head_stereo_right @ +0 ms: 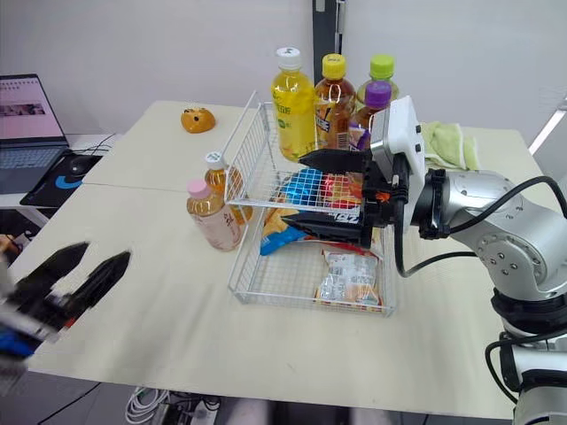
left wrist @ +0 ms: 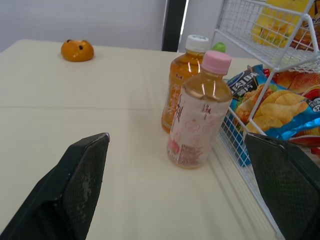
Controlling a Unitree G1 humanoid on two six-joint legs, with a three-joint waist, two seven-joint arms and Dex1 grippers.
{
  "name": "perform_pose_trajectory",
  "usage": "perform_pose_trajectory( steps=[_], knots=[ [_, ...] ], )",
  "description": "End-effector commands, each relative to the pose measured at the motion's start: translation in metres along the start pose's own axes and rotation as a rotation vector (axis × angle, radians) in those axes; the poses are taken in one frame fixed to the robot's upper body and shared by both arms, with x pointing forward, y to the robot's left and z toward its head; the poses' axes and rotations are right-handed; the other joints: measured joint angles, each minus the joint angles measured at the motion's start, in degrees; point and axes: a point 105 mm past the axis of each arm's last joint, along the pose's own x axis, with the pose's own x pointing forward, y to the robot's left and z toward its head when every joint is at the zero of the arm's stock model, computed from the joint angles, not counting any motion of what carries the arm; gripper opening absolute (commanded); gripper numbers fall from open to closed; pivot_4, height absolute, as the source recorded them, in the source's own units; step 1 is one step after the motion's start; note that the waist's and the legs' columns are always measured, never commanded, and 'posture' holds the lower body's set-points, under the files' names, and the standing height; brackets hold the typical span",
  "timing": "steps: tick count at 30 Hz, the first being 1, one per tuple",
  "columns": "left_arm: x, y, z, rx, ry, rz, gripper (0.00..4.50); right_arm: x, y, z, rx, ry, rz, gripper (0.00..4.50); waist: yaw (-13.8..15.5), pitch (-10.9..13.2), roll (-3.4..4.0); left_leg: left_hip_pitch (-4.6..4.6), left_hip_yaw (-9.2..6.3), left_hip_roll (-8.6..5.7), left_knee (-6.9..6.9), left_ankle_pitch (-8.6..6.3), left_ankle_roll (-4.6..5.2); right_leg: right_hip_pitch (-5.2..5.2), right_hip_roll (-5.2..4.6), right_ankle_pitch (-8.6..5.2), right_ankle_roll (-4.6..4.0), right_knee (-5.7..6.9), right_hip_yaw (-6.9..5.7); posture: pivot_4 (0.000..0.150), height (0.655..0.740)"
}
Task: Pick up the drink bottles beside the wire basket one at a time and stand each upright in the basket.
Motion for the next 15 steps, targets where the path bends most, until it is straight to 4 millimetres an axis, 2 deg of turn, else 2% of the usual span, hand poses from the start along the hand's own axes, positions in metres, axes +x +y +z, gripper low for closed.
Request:
perform_pose_trajectory(
  steps=[1, 4, 7, 11, 15],
  knots=[
    [0.024, -0.009, 0.008, 0.057, -0.013, -0.025, 4.48, -0.004, 0.004, 0.013, -0.066, -0.016, -0.024, 4.50, -0.38, -0.01, -0.02, -0.01, 0.02, 0.00, 0.00, 0.00, 0.00, 0.00, 0.00, 0.00, 0.00, -0.03, 0.03, 0.150, 0.7400],
    [0.060, -0.019, 0.011, 0.095, -0.016, -0.078, 4.48, -0.008, 0.008, 0.016, -0.077, -0.009, -0.044, 4.50, -0.53, -0.01, -0.02, -0.01, 0.06, 0.01, -0.02, -0.02, 0.03, -0.01, 0.02, 0.00, 0.00, -0.06, 0.05, 0.150, 0.7400],
    [0.085, -0.022, 0.017, 0.106, -0.033, -0.081, 4.48, -0.011, 0.012, 0.020, -0.086, -0.008, -0.069, 4.50, -0.41, 0.00, 0.00, -0.01, 0.07, 0.01, -0.05, -0.02, 0.02, -0.02, 0.03, 0.00, 0.00, -0.07, 0.06, 0.150, 0.7400],
    [0.102, -0.022, 0.017, 0.110, -0.030, -0.075, 4.48, -0.014, 0.018, 0.023, -0.089, -0.006, -0.096, 4.50, -0.70, 0.00, 0.00, -0.01, 0.10, 0.01, -0.05, -0.02, 0.02, -0.02, 0.03, 0.00, 0.01, -0.09, 0.09, 0.150, 0.7400],
    [0.111, -0.019, 0.008, 0.122, 0.005, -0.075, 4.48, -0.019, 0.022, 0.026, -0.096, 0.002, -0.128, 4.50, -0.54, 0.01, 0.01, -0.02, 0.08, 0.02, -0.06, -0.03, 0.01, -0.03, 0.04, 0.00, 0.01, -0.11, 0.05, 0.150, 0.7400]
  ],
)
